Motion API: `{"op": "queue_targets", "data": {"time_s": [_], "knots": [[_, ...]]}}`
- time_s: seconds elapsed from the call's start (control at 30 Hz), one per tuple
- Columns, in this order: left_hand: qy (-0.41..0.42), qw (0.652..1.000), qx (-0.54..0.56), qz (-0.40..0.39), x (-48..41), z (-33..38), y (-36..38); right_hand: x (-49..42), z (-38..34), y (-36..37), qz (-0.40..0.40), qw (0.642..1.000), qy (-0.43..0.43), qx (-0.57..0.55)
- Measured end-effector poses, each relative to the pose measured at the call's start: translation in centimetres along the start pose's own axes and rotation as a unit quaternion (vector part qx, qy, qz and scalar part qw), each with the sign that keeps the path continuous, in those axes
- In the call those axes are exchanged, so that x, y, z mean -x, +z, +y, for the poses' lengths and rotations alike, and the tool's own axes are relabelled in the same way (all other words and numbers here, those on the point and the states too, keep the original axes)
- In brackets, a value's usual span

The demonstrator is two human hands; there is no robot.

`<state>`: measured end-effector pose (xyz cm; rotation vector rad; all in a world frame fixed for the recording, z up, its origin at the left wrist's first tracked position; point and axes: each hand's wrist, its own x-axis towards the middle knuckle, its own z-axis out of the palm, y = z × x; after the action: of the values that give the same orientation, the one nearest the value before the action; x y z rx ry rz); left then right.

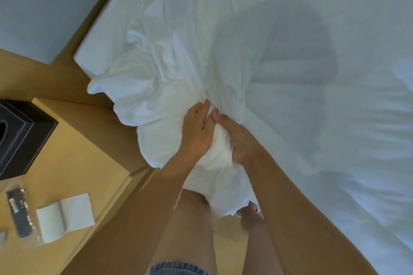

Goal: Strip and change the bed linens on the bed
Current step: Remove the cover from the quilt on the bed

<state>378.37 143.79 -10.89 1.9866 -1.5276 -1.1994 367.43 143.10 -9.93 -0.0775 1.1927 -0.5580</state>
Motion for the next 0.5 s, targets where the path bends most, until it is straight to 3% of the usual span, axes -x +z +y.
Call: {"op": "queue_targets", "data": {"time_s": [0.07, 0.13, 0.23, 0.33, 0.5], "knots": [[-0.024, 0.997, 0.068, 0.024, 1.0, -0.1, -0.3, 0.0, 0.1, -0.1, -0.041, 0.999, 0.004, -0.007], [-0.096, 0.977, 0.167, 0.097, 2.2, -0.1, -0.5, 0.3, 0.7, -0.6, -0.058, 0.998, -0.015, -0.026], [-0.297, 0.891, 0.289, 0.187, 3.1, -0.7, -0.7, 0.8, 1.6, -0.9, -0.099, 0.99, -0.03, -0.093], [-0.387, 0.839, 0.364, 0.113, 3.0, -2.4, -1.1, 0.7, 2.4, 0.4, -0.117, 0.989, -0.01, -0.088], [-0.42, 0.814, 0.393, 0.073, -0.2, -4.0, -4.5, -0.8, 2.9, 1.3, -0.096, 0.994, -0.009, -0.054]]}}
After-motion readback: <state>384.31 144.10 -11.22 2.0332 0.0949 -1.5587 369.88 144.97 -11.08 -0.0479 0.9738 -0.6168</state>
